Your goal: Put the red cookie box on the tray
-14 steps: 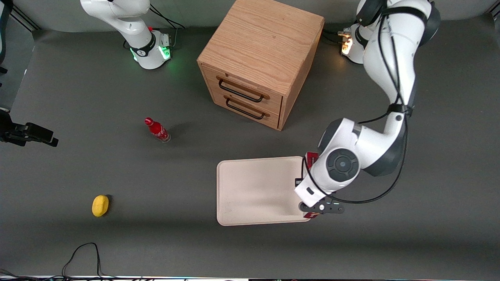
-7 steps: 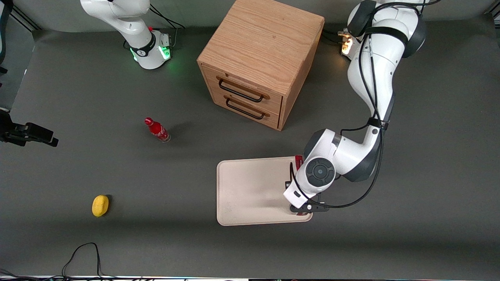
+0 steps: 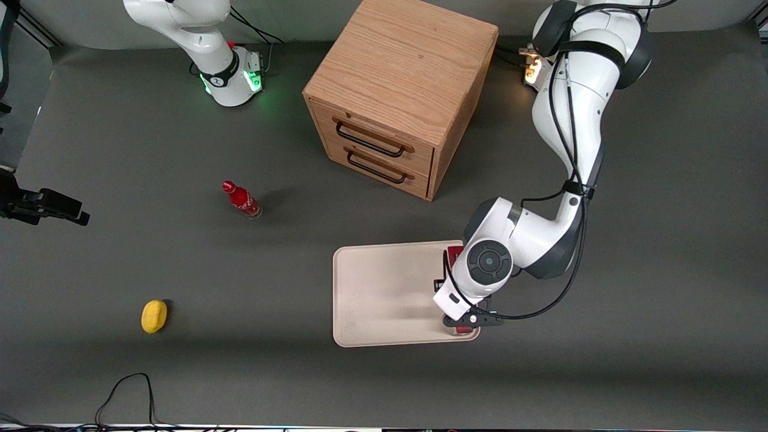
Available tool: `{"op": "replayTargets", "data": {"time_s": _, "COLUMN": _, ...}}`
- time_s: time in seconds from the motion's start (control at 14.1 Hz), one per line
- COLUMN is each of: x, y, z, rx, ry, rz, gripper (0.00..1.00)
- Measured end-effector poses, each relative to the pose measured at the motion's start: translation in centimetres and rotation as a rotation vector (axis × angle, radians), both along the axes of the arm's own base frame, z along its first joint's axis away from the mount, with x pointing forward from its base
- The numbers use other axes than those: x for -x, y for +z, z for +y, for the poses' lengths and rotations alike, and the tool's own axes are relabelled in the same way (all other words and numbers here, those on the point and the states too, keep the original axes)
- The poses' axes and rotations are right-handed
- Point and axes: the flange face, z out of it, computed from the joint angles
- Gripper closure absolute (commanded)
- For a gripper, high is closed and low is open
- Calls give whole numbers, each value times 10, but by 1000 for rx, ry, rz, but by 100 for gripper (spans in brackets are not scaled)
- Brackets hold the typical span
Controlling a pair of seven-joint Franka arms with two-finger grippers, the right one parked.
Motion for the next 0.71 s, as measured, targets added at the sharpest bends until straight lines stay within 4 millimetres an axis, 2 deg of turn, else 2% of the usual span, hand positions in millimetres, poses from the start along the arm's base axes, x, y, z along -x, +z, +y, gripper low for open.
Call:
{"op": "replayTargets", "data": {"time_s": 0.14, "x": -4, "y": 16, "z": 0, "rx": 11, "ry": 3, "rz": -24, "gripper": 0}}
{"op": "replayTargets", "data": {"time_s": 0.21, "x": -6, "y": 31, "z": 2, "rx": 18, "ry": 7, "rz": -41, "gripper": 0}}
{"op": "replayTargets", "data": {"time_s": 0.35, "x": -12, "y": 73, "z": 18, "rx": 28, "ry": 29, "rz": -77, "gripper": 0}}
{"op": "replayTargets", "data": {"time_s": 0.42, "x": -15, "y": 96, "z": 32, "rx": 29, "ry": 37, "rz": -95, "gripper": 0}}
{"op": "replayTargets", "data": {"time_s": 0.57, "x": -19, "y": 141, "z": 79, "rx": 35, "ry": 31, "rz": -115, "gripper": 0}}
{"op": "replayTargets", "data": {"time_s": 0.71, "x": -18, "y": 182, "z": 143, "rx": 53, "ry": 49, "rz": -117, "gripper": 0}}
